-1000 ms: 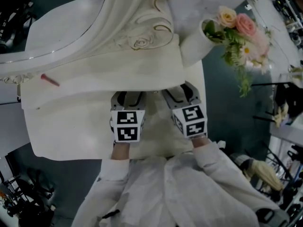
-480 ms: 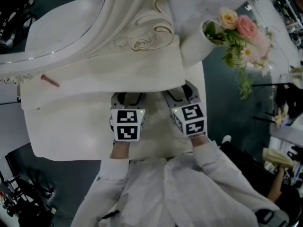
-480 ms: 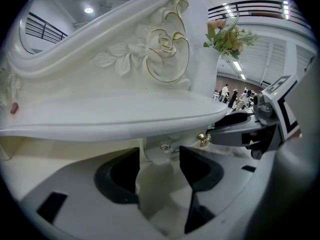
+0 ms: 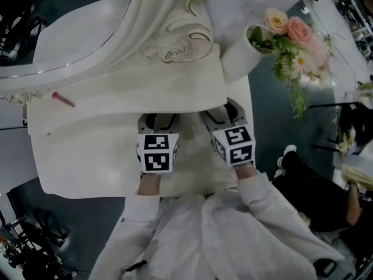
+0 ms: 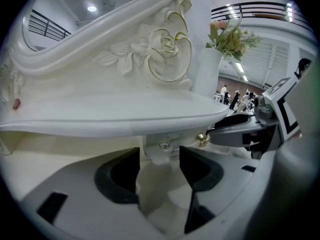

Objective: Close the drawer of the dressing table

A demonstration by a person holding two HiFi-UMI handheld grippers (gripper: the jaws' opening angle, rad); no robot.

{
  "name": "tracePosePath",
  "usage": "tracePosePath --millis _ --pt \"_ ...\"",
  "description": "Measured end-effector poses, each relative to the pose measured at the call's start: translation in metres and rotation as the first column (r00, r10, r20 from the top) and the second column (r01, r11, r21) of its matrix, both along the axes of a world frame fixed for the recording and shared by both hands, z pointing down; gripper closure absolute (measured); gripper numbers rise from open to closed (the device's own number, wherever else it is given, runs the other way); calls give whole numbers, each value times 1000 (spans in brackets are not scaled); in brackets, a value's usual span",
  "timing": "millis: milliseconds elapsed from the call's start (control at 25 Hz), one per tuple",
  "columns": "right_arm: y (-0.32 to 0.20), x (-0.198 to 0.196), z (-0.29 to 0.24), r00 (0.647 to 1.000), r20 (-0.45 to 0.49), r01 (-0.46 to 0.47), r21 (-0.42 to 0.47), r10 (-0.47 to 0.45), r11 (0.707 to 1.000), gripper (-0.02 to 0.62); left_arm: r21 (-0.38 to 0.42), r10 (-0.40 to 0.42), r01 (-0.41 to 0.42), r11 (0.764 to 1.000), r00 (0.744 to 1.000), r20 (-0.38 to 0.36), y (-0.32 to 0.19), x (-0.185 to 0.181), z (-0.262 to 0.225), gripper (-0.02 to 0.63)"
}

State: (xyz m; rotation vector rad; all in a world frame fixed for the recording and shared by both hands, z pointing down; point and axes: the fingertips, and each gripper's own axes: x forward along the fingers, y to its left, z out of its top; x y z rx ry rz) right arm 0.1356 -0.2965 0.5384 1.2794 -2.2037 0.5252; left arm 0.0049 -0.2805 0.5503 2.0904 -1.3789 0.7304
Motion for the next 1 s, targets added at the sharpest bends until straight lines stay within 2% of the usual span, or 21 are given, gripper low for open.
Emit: tracePosePath --millis 520,800,1000 --pt "30 3 -13 997 73 7 -5 -7 1000 333 28 -21 22 999 999 -24 27 7 -19 376" --pt "48 -5 -34 990 130 44 27 -47 999 334 50 19 -16 999 999 -49 46 14 -39 376" --pt "58 -9 -55 989 135 59 69 -68 996 334 102 47 -38 994 995 -89 56 22 -62 377"
